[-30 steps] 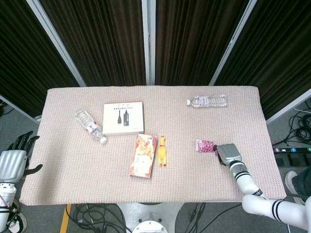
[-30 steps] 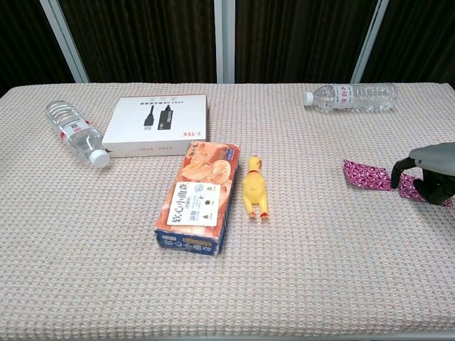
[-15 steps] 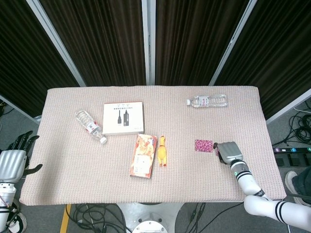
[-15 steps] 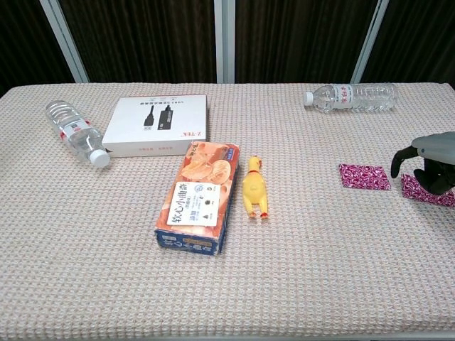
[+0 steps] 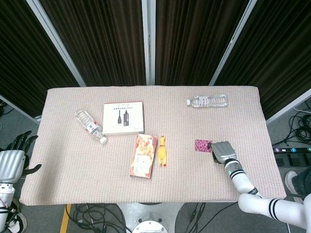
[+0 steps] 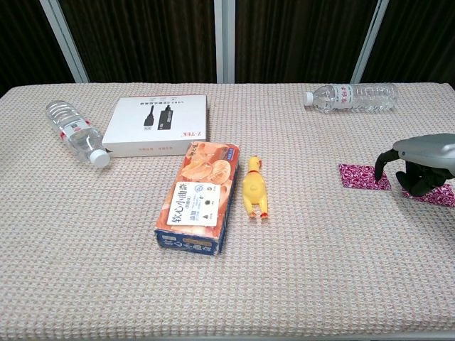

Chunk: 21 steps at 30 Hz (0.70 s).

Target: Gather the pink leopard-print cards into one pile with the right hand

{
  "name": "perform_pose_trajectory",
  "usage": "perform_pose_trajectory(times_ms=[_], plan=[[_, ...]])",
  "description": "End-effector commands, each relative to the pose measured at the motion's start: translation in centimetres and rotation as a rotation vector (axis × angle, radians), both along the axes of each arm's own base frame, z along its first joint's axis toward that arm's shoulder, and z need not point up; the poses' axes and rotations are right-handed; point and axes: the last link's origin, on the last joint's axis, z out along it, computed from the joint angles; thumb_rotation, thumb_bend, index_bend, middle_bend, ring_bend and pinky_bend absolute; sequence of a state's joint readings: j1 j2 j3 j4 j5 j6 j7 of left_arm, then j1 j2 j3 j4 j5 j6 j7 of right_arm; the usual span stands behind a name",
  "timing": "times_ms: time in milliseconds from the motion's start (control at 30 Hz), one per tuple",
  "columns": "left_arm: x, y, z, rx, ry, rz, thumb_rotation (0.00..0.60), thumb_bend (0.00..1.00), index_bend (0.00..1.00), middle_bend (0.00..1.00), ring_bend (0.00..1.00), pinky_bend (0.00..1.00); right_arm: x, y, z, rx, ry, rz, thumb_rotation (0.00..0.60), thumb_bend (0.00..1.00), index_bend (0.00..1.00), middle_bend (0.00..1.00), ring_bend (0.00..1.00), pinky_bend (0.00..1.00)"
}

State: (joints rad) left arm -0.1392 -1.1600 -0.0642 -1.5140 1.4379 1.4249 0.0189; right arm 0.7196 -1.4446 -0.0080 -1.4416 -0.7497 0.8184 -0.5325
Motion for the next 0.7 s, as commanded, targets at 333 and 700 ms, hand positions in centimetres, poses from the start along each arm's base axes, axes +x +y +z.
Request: perform_pose_trajectory(times_ms=[333,700], plan=[[-0.2,0.1,0.2,0.002,-0.005,0.002,0.6,0.0,0.22,0.19,0.13,0.3,0.6,-0.5,-0.4,-0.014,-0.006,0.012,0.6,0.71,0.29,1.0,1.0,1.0],[-0.3,0.2,0.3,0.001,-0.006,0.005,0.6,0.0,0.22,0.19,0.13,0.3,0.9,-0.9,-1.1,-0.018,-0.005,0.013,0.6,0.71,0.17,1.0,1.0,1.0]])
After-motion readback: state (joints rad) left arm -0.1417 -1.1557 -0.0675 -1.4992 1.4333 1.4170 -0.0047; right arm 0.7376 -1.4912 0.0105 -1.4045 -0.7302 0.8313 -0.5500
